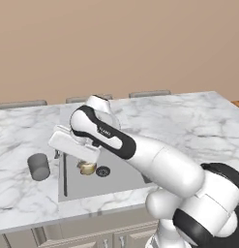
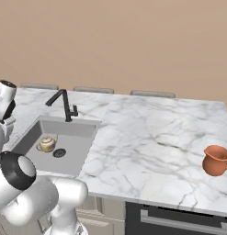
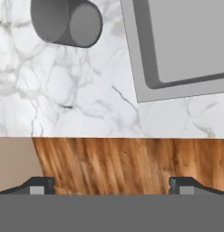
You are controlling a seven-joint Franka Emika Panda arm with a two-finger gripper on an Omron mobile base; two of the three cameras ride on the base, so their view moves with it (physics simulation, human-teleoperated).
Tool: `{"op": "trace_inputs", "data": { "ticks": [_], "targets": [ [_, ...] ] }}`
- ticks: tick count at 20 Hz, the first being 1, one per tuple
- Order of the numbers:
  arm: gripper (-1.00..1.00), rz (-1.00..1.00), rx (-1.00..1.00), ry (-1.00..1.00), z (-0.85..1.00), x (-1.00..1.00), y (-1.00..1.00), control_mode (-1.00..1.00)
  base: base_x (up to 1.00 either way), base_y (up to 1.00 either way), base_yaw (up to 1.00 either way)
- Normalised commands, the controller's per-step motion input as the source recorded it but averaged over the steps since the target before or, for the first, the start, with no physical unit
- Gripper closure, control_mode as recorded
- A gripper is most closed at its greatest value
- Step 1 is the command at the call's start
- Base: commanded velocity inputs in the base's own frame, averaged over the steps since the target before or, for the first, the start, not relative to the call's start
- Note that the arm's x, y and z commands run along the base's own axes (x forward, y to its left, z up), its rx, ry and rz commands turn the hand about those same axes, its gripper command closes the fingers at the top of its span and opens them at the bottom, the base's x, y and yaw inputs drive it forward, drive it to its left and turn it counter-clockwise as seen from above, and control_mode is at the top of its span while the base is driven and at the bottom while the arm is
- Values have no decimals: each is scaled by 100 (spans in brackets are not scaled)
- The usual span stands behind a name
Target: Pick the glass cup and jug and place them in the sink. Then turn on the water.
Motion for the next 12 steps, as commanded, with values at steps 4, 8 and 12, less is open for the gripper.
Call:
{"op": "trace_inputs", "data": {
  "ticks": [4,8,12],
  "targets": [
    [-100,-5,0,0,-24,53,49,-100,0,0,0],
    [-100,0,-6,-2,-39,67,34,-100,0,0,0],
    [-100,0,-11,-1,-40,78,39,-100,0,0,0]
  ]
}}
